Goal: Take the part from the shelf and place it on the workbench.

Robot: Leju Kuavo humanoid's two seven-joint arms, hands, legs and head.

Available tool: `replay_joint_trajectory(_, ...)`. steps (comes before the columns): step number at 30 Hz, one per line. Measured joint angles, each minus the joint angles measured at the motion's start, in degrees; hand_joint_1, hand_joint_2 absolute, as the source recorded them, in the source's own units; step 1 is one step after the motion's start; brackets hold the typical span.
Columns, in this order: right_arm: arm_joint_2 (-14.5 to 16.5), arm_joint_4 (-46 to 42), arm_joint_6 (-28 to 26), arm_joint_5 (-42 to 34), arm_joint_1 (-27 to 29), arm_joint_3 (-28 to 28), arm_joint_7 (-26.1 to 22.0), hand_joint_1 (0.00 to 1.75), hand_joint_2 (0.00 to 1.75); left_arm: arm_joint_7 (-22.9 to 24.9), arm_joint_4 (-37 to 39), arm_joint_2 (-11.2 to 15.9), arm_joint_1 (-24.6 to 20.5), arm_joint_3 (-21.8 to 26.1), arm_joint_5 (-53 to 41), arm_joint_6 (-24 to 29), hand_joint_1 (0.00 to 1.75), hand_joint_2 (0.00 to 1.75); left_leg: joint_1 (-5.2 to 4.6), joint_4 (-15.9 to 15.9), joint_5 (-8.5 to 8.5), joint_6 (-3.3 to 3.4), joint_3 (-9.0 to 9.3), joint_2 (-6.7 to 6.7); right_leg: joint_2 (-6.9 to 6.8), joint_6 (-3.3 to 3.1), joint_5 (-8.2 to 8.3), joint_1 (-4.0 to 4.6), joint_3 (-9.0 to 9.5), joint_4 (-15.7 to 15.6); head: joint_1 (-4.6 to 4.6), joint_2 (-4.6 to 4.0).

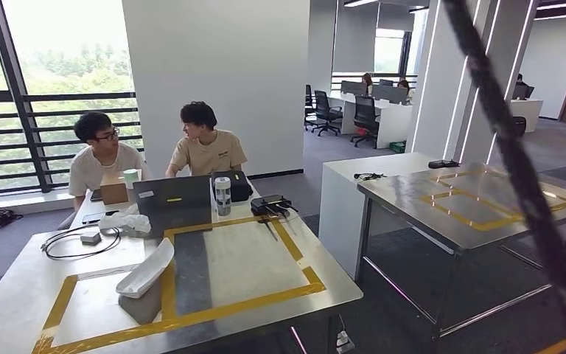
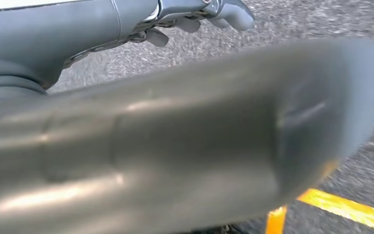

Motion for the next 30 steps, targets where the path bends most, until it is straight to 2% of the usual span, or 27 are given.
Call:
replay_joint_trajectory(2,-0.1,0.0,0.0,0.0,0.0,0.0,0.8,0.00,0.00,-0.2,0.1,0.0,-0.1,-0.4,-0.8,-0.1,0.00,0.00,-0.28,0.2,1.14,0.56,-1.43,0.20,0.08,0.19,-5.93,0.05,-1.88,7.3,0.11,0.00)
replay_joint_trajectory(3,-0.1,0.0,0.0,-0.1,-0.1,0.0,1.1,0.00,0.00,-0.3,0.1,0.0,-0.2,-0.8,-1.6,-0.4,0.00,0.00,-0.44,0.4,1.68,0.69,-2.25,0.24,0.09,0.17,-7.66,0.10,-2.54,10.8,0.14,0.00)
replay_joint_trajectory(4,-0.1,0.0,-0.1,-0.3,-0.1,0.0,1.1,0.00,0.00,-0.3,0.2,0.0,-0.4,-1.4,-2.6,-0.9,0.00,0.00,-0.60,0.7,2.16,0.79,-3.14,0.26,0.10,0.07,-8.08,0.18,-2.52,13.1,0.14,0.00)
replay_joint_trajectory(5,-0.1,0.0,-0.1,-0.4,-0.1,0.0,1.1,0.00,0.00,0.0,0.2,0.0,-0.7,-2.0,-3.6,-1.6,0.00,0.00,-0.73,1.0,2.57,0.82,-4.05,0.25,0.13,-0.16,-7.32,0.31,-1.42,13.2,0.17,0.00)
replay_joint_trajectory(6,-0.1,0.0,-0.2,-0.6,-0.2,0.0,1.2,0.00,0.00,0.3,0.3,0.0,-0.9,-2.7,-4.4,-2.3,0.00,0.00,-0.83,1.4,2.88,0.79,-4.84,0.23,0.16,-0.49,-5.92,0.49,0.72,11.1,0.20,0.00)
replay_joint_trajectory(7,-0.1,0.0,-0.2,-0.7,-0.3,0.0,1.2,0.00,0.00,0.8,0.4,-0.1,-1.2,-3.4,-5.0,-2.9,0.00,0.00,-0.90,1.8,3.13,0.72,-5.51,0.22,0.19,-1.00,-4.85,0.76,3.56,7.3,0.24,0.00)
replay_joint_trajectory(8,-0.1,0.0,-0.2,-0.9,-0.4,0.0,1.2,0.00,0.00,1.4,0.4,-0.2,-1.4,-4.0,-5.5,-3.3,0.00,0.00,-0.99,2.2,3.37,0.55,-6.04,0.26,0.22,-1.54,-4.47,1.03,6.48,3.1,0.23,0.00)
replay_joint_trajectory(9,-0.1,0.0,-0.3,-0.9,-0.5,0.0,1.2,0.00,0.00,2.1,0.5,-0.3,-1.5,-4.4,-5.8,-3.6,0.00,0.00,-1.01,2.4,3.65,0.32,-6.38,0.33,0.24,-1.96,-4.54,1.28,8.51,-0.1,0.23,0.00)
replay_joint_trajectory(10,-0.1,0.0,-0.4,-1.0,-0.5,0.0,1.1,0.00,0.00,2.8,0.6,-0.4,-1.5,-4.9,-6.1,-3.7,0.00,0.00,-0.99,2.4,3.99,0.03,-6.60,0.40,0.25,-2.32,-4.85,1.47,9.63,-2.2,0.23,0.00)
replay_joint_trajectory(12,-0.1,0.0,-0.7,-1.1,-0.3,-0.1,1.0,0.00,0.87,3.9,0.8,-0.5,-1.1,-5.4,-6.2,-3.6,0.00,0.00,-0.96,2.2,4.81,-0.62,-6.79,0.47,0.25,-2.75,-4.50,1.55,9.64,-3.1,0.27,0.00)
replay_joint_trajectory(13,-0.1,0.0,-0.9,-1.1,-0.3,-0.2,0.9,0.00,1.31,4.3,0.9,-0.5,-0.7,-5.6,-5.9,-3.4,0.00,0.00,-0.96,2.3,4.70,-0.98,-6.95,0.39,0.17,-3.04,-3.99,1.40,9.42,-3.4,0.26,0.00)
replay_joint_trajectory(14,-0.1,0.0,-1.0,-1.2,-0.3,-0.3,0.9,0.00,1.75,4.4,1.0,-0.6,-0.3,-5.6,-5.5,-3.3,0.00,0.00,-0.97,2.9,3.90,-1.36,-7.29,0.28,0.11,-3.35,-3.47,1.21,9.10,-3.6,0.21,0.00)
replay_joint_trajectory(15,0.0,0.0,-1.1,-1.3,-0.2,-0.5,0.9,0.00,1.75,4.4,1.1,-0.5,0.2,-5.6,-4.8,-3.2,0.00,0.00,-0.89,4.5,2.12,-1.79,-7.90,0.15,0.04,-3.61,-2.88,0.97,8.64,-3.9,0.10,0.00)
replay_joint_trajectory(16,0.0,0.0,-1.2,-1.4,-0.2,-0.7,0.9,0.00,1.75,4.4,1.2,-0.5,0.7,-5.6,-4.0,-3.1,0.00,0.00,-0.67,7.2,-0.44,-2.20,-8.77,0.04,-0.04,-3.73,-2.37,0.89,8.12,-3.9,0.01,0.00)
replay_joint_trajectory(18,0.0,0.0,-1.2,-1.5,-0.1,-1.0,1.0,0.00,1.75,4.3,1.3,-0.5,1.3,-5.4,-2.6,-3.1,0.00,0.00,-0.19,14.1,-5.12,-2.94,-10.40,-0.01,-0.16,-3.76,-1.40,0.84,6.60,-3.6,-0.13,0.00)
replay_joint_trajectory(19,0.0,0.0,-1.2,-1.5,0.0,-1.1,1.1,0.00,1.75,4.4,1.4,-0.4,1.5,-5.4,-2.3,-3.0,0.00,0.00,0.04,16.5,-5.89,-3.24,-10.54,-0.01,-0.25,-3.69,-0.92,0.82,5.78,-3.4,-0.15,0.00)
replay_joint_trajectory(20,0.0,0.0,-1.2,-1.5,0.0,-1.2,1.1,0.00,1.75,4.5,1.4,-0.4,1.7,-5.3,-2.1,-3.0,0.00,0.00,0.27,17.3,-5.33,-3.48,-9.88,0.00,-0.34,-3.56,-0.44,0.78,4.90,-3.1,-0.17,0.00)
replay_joint_trajectory(21,0.0,0.0,-1.2,-1.5,-0.1,-1.2,1.1,0.00,1.75,4.6,1.4,-0.3,1.8,-5.3,-2.0,-3.0,0.00,0.00,0.47,16.0,-3.73,-3.64,-8.26,0.00,-0.38,-3.39,0.02,0.72,4.02,-2.7,-0.18,0.00)
replay_joint_trajectory(22,0.0,0.0,-1.2,-1.4,-0.1,-1.2,1.1,0.00,1.75,4.6,1.4,-0.3,1.8,-5.3,-2.0,-3.0,0.00,0.00,0.63,13.0,-2.08,-3.72,-5.75,-0.01,-0.42,-3.16,0.48,0.64,3.19,-2.4,-0.19,0.00)
replay_joint_trajectory(23,0.0,0.0,-1.2,-1.4,-0.2,-1.3,1.1,0.00,1.75,4.6,1.4,-0.2,1.8,-5.3,-2.1,-3.0,0.00,0.00,0.66,9.1,-1.53,-3.71,-2.94,-0.05,-0.43,-2.86,0.94,0.58,2.47,-2.0,-0.19,0.00)
replay_joint_trajectory(24,0.0,0.0,-1.2,-1.3,-0.2,-1.3,1.1,0.00,1.75,4.6,1.4,-0.2,1.7,-5.3,-2.1,-2.9,0.00,0.00,0.53,5.5,-1.59,-3.49,-0.44,-0.14,-0.45,-2.53,1.40,0.51,1.97,-1.9,-0.18,0.00)
replay_joint_trajectory(25,0.0,0.0,-1.1,-1.3,-0.3,-1.3,1.2,0.00,1.75,4.6,1.4,-0.2,1.7,-5.3,-2.2,-2.9,0.00,0.00,0.36,2.8,-2.09,-3.17,1.07,-0.24,-0.46,-2.18,1.90,0.45,1.75,-1.8,-0.13,0.00)
replay_joint_trajectory(26,0.0,0.0,-1.1,-1.2,-0.3,-1.3,1.1,0.00,1.75,4.4,1.4,-0.2,1.7,-5.3,-2.3,-2.9,0.00,0.00,0.09,1.5,-2.56,-2.74,1.54,-0.34,-0.46,-1.81,2.51,0.33,1.64,-2.0,-0.11,0.00)
replay_joint_trajectory(28,0.0,0.0,-1.0,-0.9,-0.3,-1.2,0.9,0.00,1.75,4.0,1.5,-0.1,1.8,-5.3,-2.7,-2.8,0.00,0.00,-0.08,1.0,-1.57,-1.60,0.72,-0.34,-0.37,-1.00,3.47,0.16,1.45,-2.3,-0.11,0.00)
replay_joint_trajectory(29,0.0,0.0,-0.9,-0.7,-0.2,-1.2,0.8,0.00,1.75,3.6,1.5,-0.2,1.8,-5.3,-2.9,-2.8,0.00,0.00,-0.06,0.8,-0.96,-1.04,0.19,-0.26,-0.26,-0.66,3.02,0.09,1.10,-2.1,-0.14,-0.01)
replay_joint_trajectory(30,0.1,0.0,-0.9,-0.4,-0.1,-1.2,0.8,0.00,1.75,3.3,1.5,-0.2,1.7,-5.3,-3.2,-2.8,0.00,0.00,0.05,0.7,-0.21,-0.50,-0.55,-0.15,-0.13,-0.43,1.14,0.09,0.52,-0.8,-0.06,-0.01)
